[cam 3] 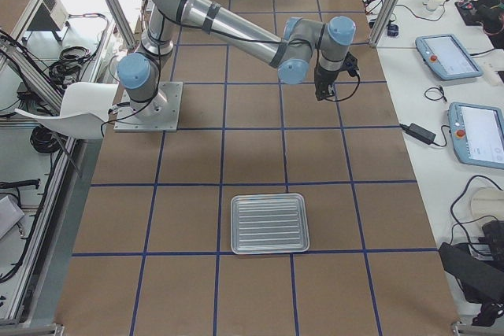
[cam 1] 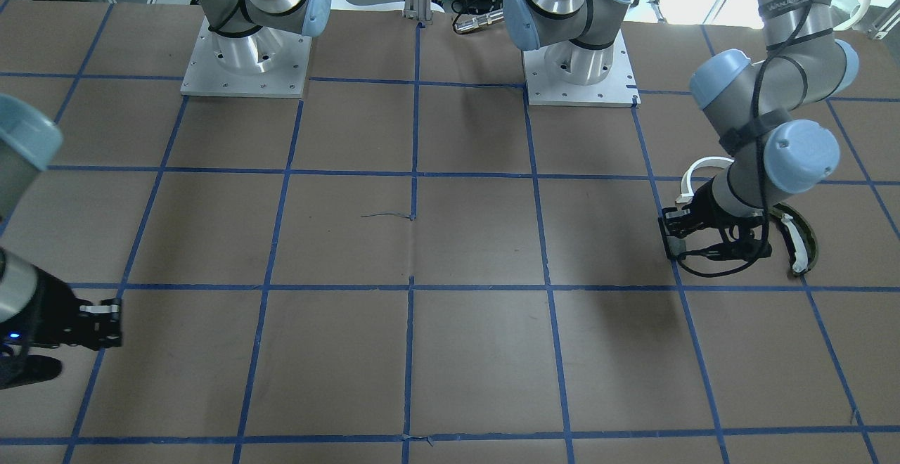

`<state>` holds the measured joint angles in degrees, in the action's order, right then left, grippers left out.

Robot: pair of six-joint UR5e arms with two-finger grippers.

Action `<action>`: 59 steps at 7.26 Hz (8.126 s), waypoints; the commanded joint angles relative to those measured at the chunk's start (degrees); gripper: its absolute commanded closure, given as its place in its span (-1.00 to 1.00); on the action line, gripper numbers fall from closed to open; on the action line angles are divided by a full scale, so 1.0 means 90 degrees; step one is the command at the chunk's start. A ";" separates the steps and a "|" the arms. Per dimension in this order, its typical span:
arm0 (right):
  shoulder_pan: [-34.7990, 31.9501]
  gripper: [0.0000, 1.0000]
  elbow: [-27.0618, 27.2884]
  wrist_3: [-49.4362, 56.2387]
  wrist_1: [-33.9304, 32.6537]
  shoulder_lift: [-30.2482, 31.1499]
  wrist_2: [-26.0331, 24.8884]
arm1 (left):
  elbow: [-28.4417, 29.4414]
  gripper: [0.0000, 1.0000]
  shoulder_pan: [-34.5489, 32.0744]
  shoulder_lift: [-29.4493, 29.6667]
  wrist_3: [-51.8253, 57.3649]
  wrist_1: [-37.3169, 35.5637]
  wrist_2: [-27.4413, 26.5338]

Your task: Place bearing gear from tray to pile

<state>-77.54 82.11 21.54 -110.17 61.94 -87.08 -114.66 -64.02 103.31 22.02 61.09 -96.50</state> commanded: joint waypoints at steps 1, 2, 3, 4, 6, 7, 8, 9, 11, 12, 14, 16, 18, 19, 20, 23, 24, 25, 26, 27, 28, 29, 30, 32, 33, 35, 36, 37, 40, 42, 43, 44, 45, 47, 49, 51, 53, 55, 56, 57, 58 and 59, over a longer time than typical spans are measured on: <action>-0.1504 0.92 0.0250 -0.2808 -0.0082 -0.0046 0.0124 | -0.0472 1.00 0.1065 0.0131 0.1298 -0.0615 0.0166; -0.2246 0.91 0.0542 -0.4254 -0.0537 -0.0104 0.0251 | -0.0483 1.00 0.1233 0.0220 0.1381 -0.0635 0.0166; -0.2872 0.89 0.0864 -0.5090 -0.1305 -0.0211 0.0272 | -0.0483 0.73 0.1254 0.0249 0.1391 -0.0732 0.0166; -0.3401 0.85 0.1070 -0.5698 -0.1990 -0.0405 0.0272 | -0.0483 -0.08 0.1263 0.0259 0.1382 -0.0752 0.0185; -0.3796 0.64 0.1179 -0.6007 -0.2407 -0.0709 0.0185 | -0.0328 -0.58 0.1206 0.0240 0.1353 -0.0743 0.0224; -0.3797 -0.54 0.1189 -0.5930 -0.2387 -0.0720 0.0068 | -0.0162 -0.59 0.1099 0.0153 0.1294 -0.0665 0.0263; -0.3719 -1.00 0.1141 -0.5600 -0.2242 -0.0623 -0.0194 | 0.0187 -0.59 0.0817 0.0142 0.1284 -0.0394 0.0341; -0.3602 -1.00 0.1082 -0.5481 -0.2163 -0.0429 -0.0274 | 0.0471 -0.60 0.0292 0.0075 0.1090 -0.0082 0.0738; -0.3086 -1.00 0.1082 -0.4819 -0.1659 0.0272 -0.0275 | 0.0757 -0.70 -0.0860 -0.0072 -0.0058 0.0028 0.0810; -0.2784 -1.00 0.1072 -0.4361 -0.1113 0.0837 -0.0275 | 0.0767 -0.70 -0.1329 -0.0024 -0.0992 0.0019 0.0898; -0.2033 -1.00 0.1120 -0.3588 0.0328 0.2212 -0.0275 | 0.0806 -0.71 -0.2364 0.0132 -0.2274 -0.0194 0.0967; -0.1387 -1.00 0.1072 -0.3294 0.1573 0.3289 -0.0236 | 0.1097 -0.74 -0.3380 0.0462 -0.3660 -0.0894 0.0947; -0.1316 -1.00 0.0975 -0.3263 0.2227 0.3587 -0.0256 | 0.1683 -0.75 -0.4209 0.1086 -0.4774 -0.0928 0.0967; -0.1335 -1.00 0.1003 -0.3263 0.2203 0.3596 -0.0207 | 0.1830 -0.75 -0.4698 0.1399 -0.5438 -0.0996 0.0889; -0.1336 -1.00 0.1013 -0.3272 0.2183 0.3587 -0.0245 | 0.1938 -0.75 -0.4839 0.1653 -0.5677 -0.1180 0.0908; -0.1345 -1.00 0.0926 -0.3350 0.2173 0.3548 -0.0158 | 0.2037 -0.76 -0.5221 0.2183 -0.5953 -0.1894 0.0879; -0.1345 -1.00 0.0935 -0.3331 0.2173 0.3538 -0.0168 | 0.2056 -0.60 -0.5221 0.2241 -0.5943 -0.1895 0.0869; -0.1345 -1.00 0.0935 -0.3312 0.2173 0.3538 -0.0158 | 0.2162 -0.52 -0.5221 0.2261 -0.5865 -0.1875 0.0850; -0.1336 -1.00 0.0935 -0.3312 0.2173 0.3538 -0.0168 | 0.2202 -0.41 -0.5221 0.2300 -0.5797 -0.1817 0.0627; -0.1336 -1.00 0.0935 -0.3292 0.2173 0.3528 -0.0168 | 0.2174 -0.03 -0.5231 0.2310 -0.5796 -0.1807 0.0615; -0.1336 -1.00 0.0935 -0.3292 0.2173 0.3528 -0.0177 | 0.2193 0.03 -0.5231 0.2349 -0.5796 -0.1807 0.0615; -0.1336 -1.00 0.0935 -0.3311 0.2173 0.3538 -0.0168 | 0.2212 0.00 -0.5231 0.2398 -0.5796 -0.1807 0.0615; -0.1336 -1.00 0.0926 -0.3302 0.2173 0.3538 -0.0168 | 0.2193 0.00 -0.5231 0.2408 -0.5787 -0.1817 0.0606; -0.1336 -1.00 0.0955 -0.3312 0.2164 0.3538 -0.0168 | 0.2154 0.37 -0.5231 0.2427 -0.5787 -0.1817 0.0635; -0.1345 -1.00 0.0965 -0.3331 0.2164 0.3577 -0.0168 | 0.2202 0.88 -0.5240 0.2418 -0.5748 -0.1807 0.0673; -0.1345 -1.00 0.0974 -0.3341 0.2086 0.3558 -0.0168 | 0.2114 1.00 -0.5241 0.2282 -0.5515 -0.1563 0.0644; -0.1345 -1.00 0.0984 -0.3341 0.2085 0.3567 -0.0168 | 0.2202 1.00 -0.5086 0.2039 -0.5059 -0.1060 0.0693; -0.1345 -1.00 0.0974 -0.3341 0.2085 0.3558 -0.0168 | 0.2299 1.00 -0.4417 0.1621 -0.4223 -0.0224 0.0751; -0.1345 -1.00 0.0926 -0.3312 0.2076 0.3538 -0.0168 | 0.2594 1.00 -0.2385 0.0759 -0.1771 0.1463 0.0364; -0.1336 -1.00 0.0935 -0.3312 0.2076 0.3538 -0.0177 | 0.2040 1.00 -0.1194 0.0369 -0.0250 0.1562 0.0167; -0.1336 -1.00 0.0935 -0.3312 0.2076 0.3538 -0.0177 | 0.1602 1.00 -0.0308 0.0280 0.0659 0.1417 0.0166; -0.1336 -1.00 0.0935 -0.3312 0.2076 0.3538 -0.0168 | 0.1162 1.00 0.0397 0.0279 0.1529 0.1164 0.0185; -0.1336 -1.00 0.0926 -0.3312 0.2076 0.3548 -0.0168 | 0.0810 1.00 0.0994 0.0250 0.2330 0.0611 0.0157; -0.1336 -1.00 0.0916 -0.3292 0.2085 0.3577 -0.0168 | 0.0174 1.00 0.2187 0.0444 0.3099 -0.0348 0.0215; -0.1336 -1.00 0.0945 -0.3292 0.2085 0.3577 -0.0168 | -0.0042 1.00 0.2027 0.0319 0.2993 -0.0391 0.0312; -0.1336 -1.00 0.0945 -0.3292 0.2085 0.3587 -0.0168 | -0.0248 1.00 0.1781 0.0191 0.3002 -0.0430 0.0381; -0.1336 -1.00 0.0945 -0.3292 0.2085 0.3587 -0.0168 | -0.0423 1.00 0.1752 0.0201 0.2993 -0.0478 0.0371; -0.1336 -1.00 0.0955 -0.3273 0.2085 0.3596 -0.0197 | -0.0463 0.13 0.1752 0.0191 0.3090 -0.0498 0.0507; -0.1336 -1.00 0.0955 -0.3282 0.2085 0.3597 -0.0178 | -0.0396 -0.52 0.1752 0.0191 0.3090 -0.0508 0.0508; -0.1336 -1.00 0.0955 -0.3282 0.2085 0.3597 -0.0168 | -0.0327 -0.67 0.1752 0.0162 0.3071 -0.0508 0.0518; -0.1336 -1.00 0.0955 -0.3282 0.2085 0.3587 -0.0168 | -0.0182 -0.69 0.1694 0.0027 0.3023 -0.0489 0.0537; -0.1336 -1.00 0.0955 -0.3282 0.2085 0.3596 -0.0168 | -0.0016 -0.70 0.1326 -0.0091 0.2925 -0.0469 0.0769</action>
<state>-89.56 90.70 -8.00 -91.41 94.28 -88.61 -116.46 -49.40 103.73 49.17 56.68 -91.26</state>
